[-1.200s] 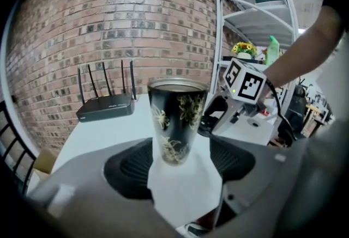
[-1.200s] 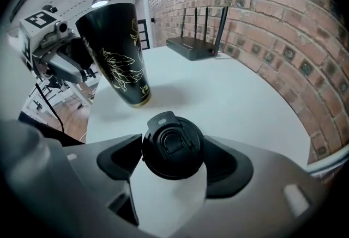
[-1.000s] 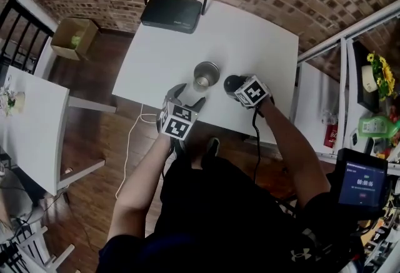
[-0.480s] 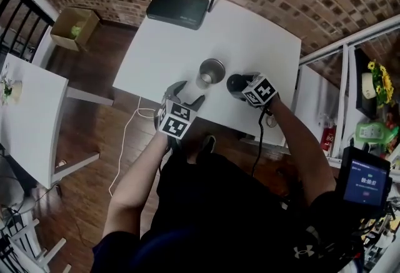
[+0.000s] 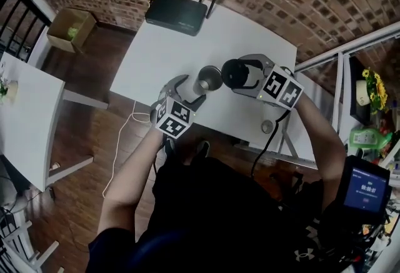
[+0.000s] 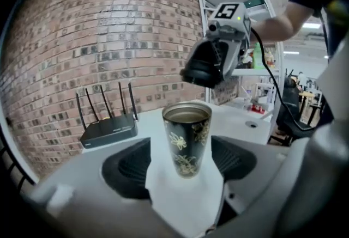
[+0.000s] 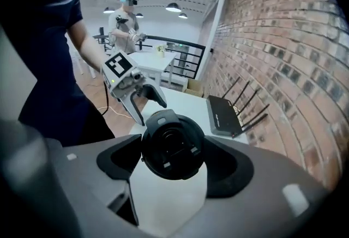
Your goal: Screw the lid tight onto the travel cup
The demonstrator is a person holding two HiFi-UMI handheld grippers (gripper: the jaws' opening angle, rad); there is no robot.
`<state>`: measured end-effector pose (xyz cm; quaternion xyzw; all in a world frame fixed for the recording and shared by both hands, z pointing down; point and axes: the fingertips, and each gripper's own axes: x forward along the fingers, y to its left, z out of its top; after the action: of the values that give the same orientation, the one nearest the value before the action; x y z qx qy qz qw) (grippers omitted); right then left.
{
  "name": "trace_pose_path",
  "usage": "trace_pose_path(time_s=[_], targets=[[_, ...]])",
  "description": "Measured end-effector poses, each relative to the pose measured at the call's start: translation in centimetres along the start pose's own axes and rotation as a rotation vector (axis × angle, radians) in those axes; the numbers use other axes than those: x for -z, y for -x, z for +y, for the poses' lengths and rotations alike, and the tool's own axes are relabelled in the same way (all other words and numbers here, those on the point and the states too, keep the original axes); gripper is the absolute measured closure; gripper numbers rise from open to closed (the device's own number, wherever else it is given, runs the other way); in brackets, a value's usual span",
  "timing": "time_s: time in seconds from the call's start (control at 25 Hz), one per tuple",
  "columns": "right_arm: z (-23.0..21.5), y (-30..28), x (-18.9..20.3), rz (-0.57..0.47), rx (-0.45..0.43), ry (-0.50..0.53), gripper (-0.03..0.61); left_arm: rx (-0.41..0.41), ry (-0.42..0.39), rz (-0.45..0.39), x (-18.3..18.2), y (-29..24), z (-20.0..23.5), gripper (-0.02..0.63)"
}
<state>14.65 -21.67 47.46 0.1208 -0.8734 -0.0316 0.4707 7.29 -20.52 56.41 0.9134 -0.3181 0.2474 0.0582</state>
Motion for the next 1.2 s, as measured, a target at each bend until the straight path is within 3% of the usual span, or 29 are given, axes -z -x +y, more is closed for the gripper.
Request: trace_pose_path(time_s=[0.2,0.36,0.52,0.76,0.84,0.96,1.12,1.2], targets=[[0.9,-1.9,-4.1,0.057,-0.139,0.141,0.216,0.044,-0.037,0.0,-0.5,-1.7,-0.3,0.236],[1.4,-4.2,-4.4,0.152,-0.213,0.231,0.216,0.095,-0.084,0.013,-0.4,-3.2,-0.7,0.225],[1.6,-5.4,-3.5,0.239,-0.24,0.295,0.216,0.135,-0.115,0.011,-0.5,-4.2,-1.0,0.221],[2.3,-6.5,-2.9,0.269,-0.252,0.326,0.216,0.14,-0.127,0.006,-0.7,-5.0,-1.4,0.225],[2.5,-6.9,-2.5,0.273,-0.263,0.287,0.216,0.133,-0.112,-0.005,-0.7,-5.1,-1.5,0.227],[2.2,-7.4,-2.0,0.236,-0.263,0.143,0.216,0.11,-0.079,-0.016,-0.5,-5.0,-1.4,0.227],[1.7,-7.3,-1.6,0.298,-0.125,-0.124,0.216,0.032,-0.01,-0.01,-0.6,-4.7,-1.5,0.23],[1.9,-7.2,-1.8,0.325,-0.071,-0.195,0.216,-0.005,0.051,-0.023,-0.7,-4.3,-1.6,0.23]])
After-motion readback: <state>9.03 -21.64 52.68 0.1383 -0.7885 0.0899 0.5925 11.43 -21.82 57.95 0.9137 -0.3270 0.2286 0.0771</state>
